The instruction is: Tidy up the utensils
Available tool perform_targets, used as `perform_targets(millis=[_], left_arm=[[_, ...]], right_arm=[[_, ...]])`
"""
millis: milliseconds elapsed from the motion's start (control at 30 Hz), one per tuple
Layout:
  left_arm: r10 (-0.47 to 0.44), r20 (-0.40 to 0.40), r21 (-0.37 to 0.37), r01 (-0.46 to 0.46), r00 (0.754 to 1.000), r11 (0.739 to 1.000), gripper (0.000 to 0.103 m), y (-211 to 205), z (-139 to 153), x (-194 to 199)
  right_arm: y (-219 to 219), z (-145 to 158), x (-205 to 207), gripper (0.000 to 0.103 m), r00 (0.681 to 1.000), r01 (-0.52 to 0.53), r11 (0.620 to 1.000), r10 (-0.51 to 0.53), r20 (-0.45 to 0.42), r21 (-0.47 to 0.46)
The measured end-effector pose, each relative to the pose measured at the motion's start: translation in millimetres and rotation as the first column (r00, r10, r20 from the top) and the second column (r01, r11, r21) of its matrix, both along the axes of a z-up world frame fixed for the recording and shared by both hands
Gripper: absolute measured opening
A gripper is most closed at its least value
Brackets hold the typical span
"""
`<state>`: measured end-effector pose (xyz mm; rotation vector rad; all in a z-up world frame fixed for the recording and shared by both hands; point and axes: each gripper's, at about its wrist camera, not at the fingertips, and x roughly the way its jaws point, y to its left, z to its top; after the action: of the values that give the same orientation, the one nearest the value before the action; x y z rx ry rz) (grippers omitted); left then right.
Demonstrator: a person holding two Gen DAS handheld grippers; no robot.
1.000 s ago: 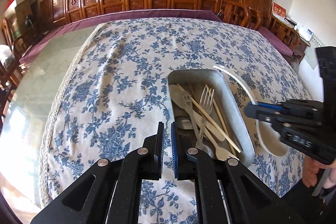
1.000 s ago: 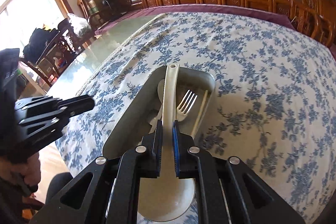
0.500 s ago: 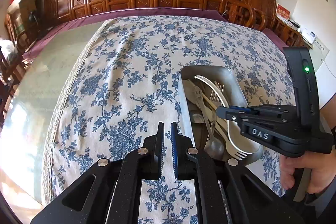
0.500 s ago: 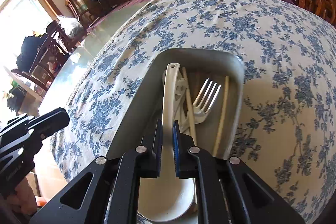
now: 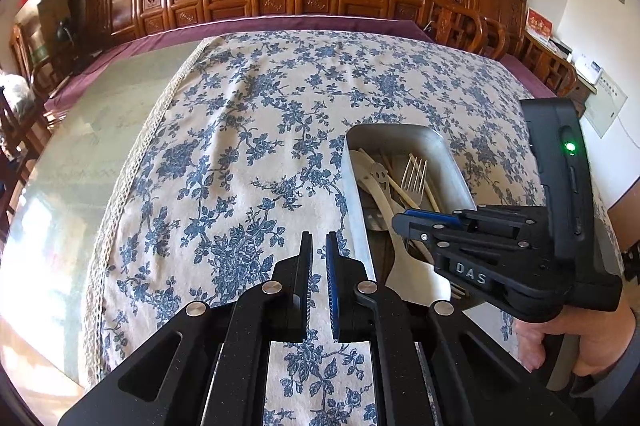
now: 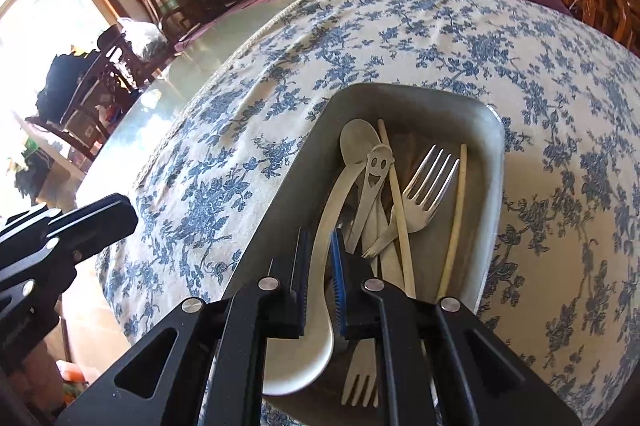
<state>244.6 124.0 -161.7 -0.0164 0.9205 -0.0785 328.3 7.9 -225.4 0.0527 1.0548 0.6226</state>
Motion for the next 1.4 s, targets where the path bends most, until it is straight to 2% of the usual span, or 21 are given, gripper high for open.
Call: perform_targets(millis=[200, 367, 467, 533, 633, 667, 733, 833, 933, 1033, 1133, 1400], left_arm=[[0.001, 0.012, -0.003, -0.001, 1.000, 1.000, 0.008, -5.0, 7.4, -4.5], [-0.003, 0.033, -0.007, 0.003, 0.999, 1.000, 0.024, -17.0, 16.4, -10.1], [-0.003, 0.053, -0.010, 0.004, 0.999, 1.000, 0.039, -23.9, 22.2, -13.7], [-0.001, 0.061, -0.010, 0.001, 0.998, 1.000, 0.052, -29.6, 26.4, -16.3], [0.004, 0.082, -0.001, -0.004, 0.997, 1.000, 0.072, -37.8, 31.9, -21.4], [0.003, 0.089, -0.001, -0.003, 0.996, 1.000, 0.075, -40.9, 33.9, -23.4], [0.007, 0.100, -0.001, -0.007, 0.995, 1.000, 0.088, -46.0, 37.4, -27.1], [0.008, 0.116, 0.008, -0.009, 0.993, 1.000, 0.093, -55.2, 42.6, -35.1], [0.006, 0.121, 0.020, -0.008, 0.993, 1.000, 0.095, -63.6, 46.8, -43.0], [0.007, 0.124, 0.027, -0.011, 0.992, 1.000, 0.095, -70.6, 51.3, -50.2], [0.009, 0.136, 0.019, -0.012, 0.991, 1.000, 0.095, -76.9, 57.7, -60.0], [-0.003, 0.218, -0.002, 0.004, 0.976, 1.000, 0.095, -98.3, 92.9, -96.5]], right_arm=[[-14.3, 23.0, -19.4, 0.014, 0.994, -0.022, 0.999, 0.027, 0.105, -0.044], [-37.6, 40.7, -32.6, 0.014, 0.988, 0.000, 0.999, 0.006, 0.153, -0.039], [-55.5, 53.3, -43.0, 0.014, 0.982, 0.026, 0.999, -0.019, 0.186, -0.035], [-67.9, 60.9, -49.8, 0.021, 0.977, 0.047, 0.998, -0.038, 0.209, -0.038], [-87.1, 71.3, -62.2, 0.026, 0.969, 0.076, 0.996, -0.065, 0.240, -0.037], [-92.6, 74.0, -65.7, 0.028, 0.966, 0.085, 0.996, -0.073, 0.247, -0.038], [-104.3, 80.8, -74.0, 0.042, 0.959, 0.109, 0.993, -0.094, 0.266, -0.041], [-120.5, 90.2, -87.1, 0.055, 0.947, 0.138, 0.989, -0.119, 0.298, -0.045], [-134.6, 99.6, -99.8, 0.080, 0.933, 0.173, 0.984, -0.147, 0.329, -0.051], [-149.5, 108.6, -112.8, 0.092, 0.919, 0.202, 0.979, -0.177, 0.352, -0.035], [-164.2, 118.5, -127.2, 0.100, 0.905, 0.230, 0.973, -0.206, 0.372, -0.023], [-193.9, 148.7, -169.0, 0.100, 0.856, 0.305, 0.952, -0.273, 0.438, -0.003]])
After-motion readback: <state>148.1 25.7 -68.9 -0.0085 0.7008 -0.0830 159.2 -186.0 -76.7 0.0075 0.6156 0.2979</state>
